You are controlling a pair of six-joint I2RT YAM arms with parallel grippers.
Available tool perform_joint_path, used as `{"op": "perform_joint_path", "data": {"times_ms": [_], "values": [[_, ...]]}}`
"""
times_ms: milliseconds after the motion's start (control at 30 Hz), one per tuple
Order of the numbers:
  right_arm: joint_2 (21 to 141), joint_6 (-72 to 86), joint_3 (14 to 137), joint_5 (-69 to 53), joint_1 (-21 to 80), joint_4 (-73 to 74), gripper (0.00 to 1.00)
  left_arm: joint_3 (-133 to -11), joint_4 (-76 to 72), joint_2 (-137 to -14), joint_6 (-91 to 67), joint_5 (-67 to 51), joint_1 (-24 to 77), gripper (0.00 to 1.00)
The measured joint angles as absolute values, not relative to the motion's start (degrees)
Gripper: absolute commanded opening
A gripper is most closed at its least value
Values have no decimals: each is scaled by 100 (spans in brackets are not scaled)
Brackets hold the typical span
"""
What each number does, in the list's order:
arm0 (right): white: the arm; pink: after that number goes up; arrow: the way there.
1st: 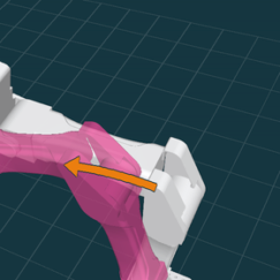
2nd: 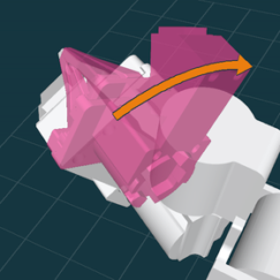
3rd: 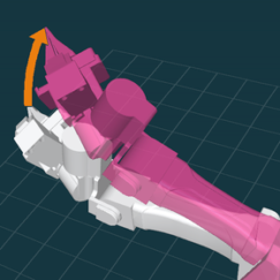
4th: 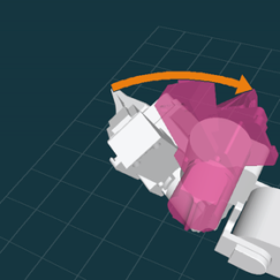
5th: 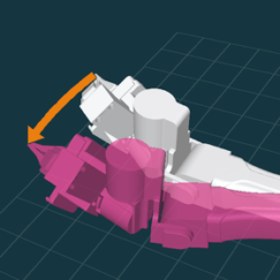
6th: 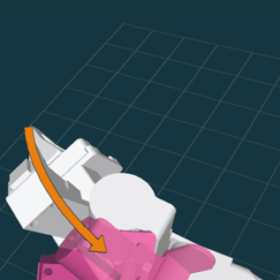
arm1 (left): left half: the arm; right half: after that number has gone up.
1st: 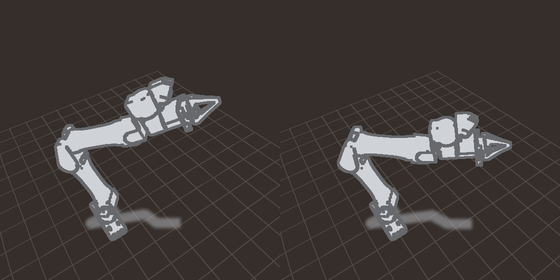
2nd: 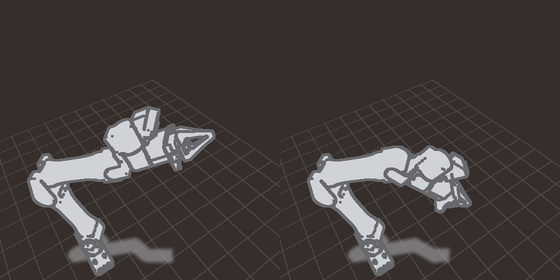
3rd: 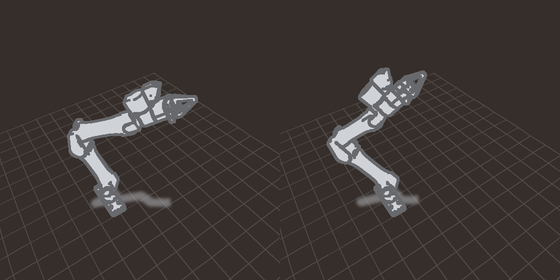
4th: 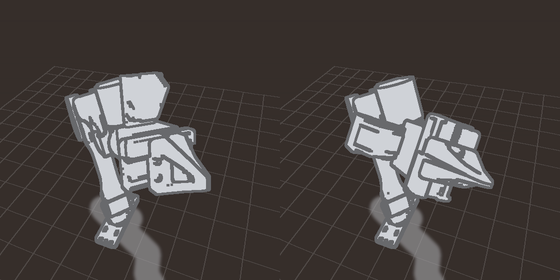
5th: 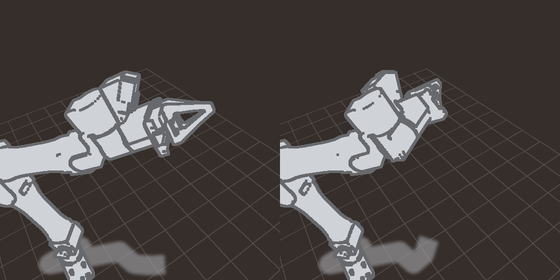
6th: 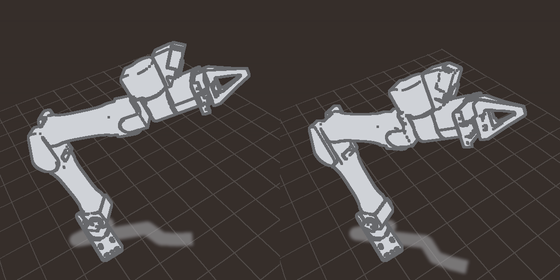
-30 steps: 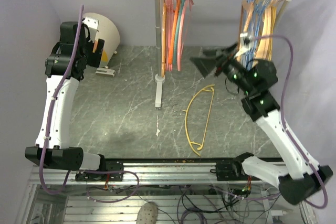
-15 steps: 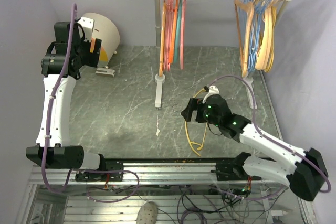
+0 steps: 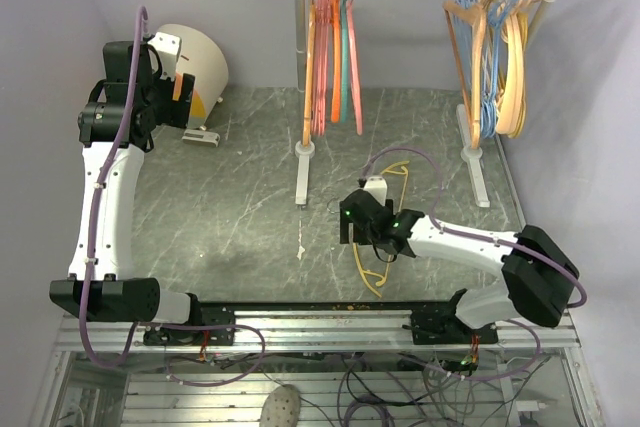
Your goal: Organize the hangers
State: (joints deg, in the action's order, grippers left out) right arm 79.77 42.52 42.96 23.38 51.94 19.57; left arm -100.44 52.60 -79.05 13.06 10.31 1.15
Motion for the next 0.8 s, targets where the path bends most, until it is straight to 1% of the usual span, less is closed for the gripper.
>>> {"op": "perform_joint_path", "data": {"times_ms": [100, 200, 433, 567, 667, 700, 800], "values": [[8075, 4250, 4296, 2425, 5192, 1951, 61, -10044, 5260, -7905, 1306, 1015, 115, 99], [8331, 4228, 4298, 2392, 5192, 1892, 57, -10044, 5260, -7905, 1306, 1007, 115, 99], [8873, 4141, 4359, 2255, 5192, 1697, 38, -10031, 5260, -7905, 1308, 991, 115, 99], [9089, 4045, 4539, 2257, 5192, 1627, 21, -10027, 5262, -7905, 1308, 982, 115, 99], [9292, 3992, 4724, 2248, 5188, 1566, 4, -10027, 5262, -7905, 1308, 980, 115, 99], [9349, 3988, 4775, 2250, 5188, 1555, 0, -10027, 5262, -7905, 1308, 980, 115, 99], [9483, 4005, 4901, 2276, 5188, 1535, 0, -10027, 5264, -7905, 1308, 980, 115, 99]]}}
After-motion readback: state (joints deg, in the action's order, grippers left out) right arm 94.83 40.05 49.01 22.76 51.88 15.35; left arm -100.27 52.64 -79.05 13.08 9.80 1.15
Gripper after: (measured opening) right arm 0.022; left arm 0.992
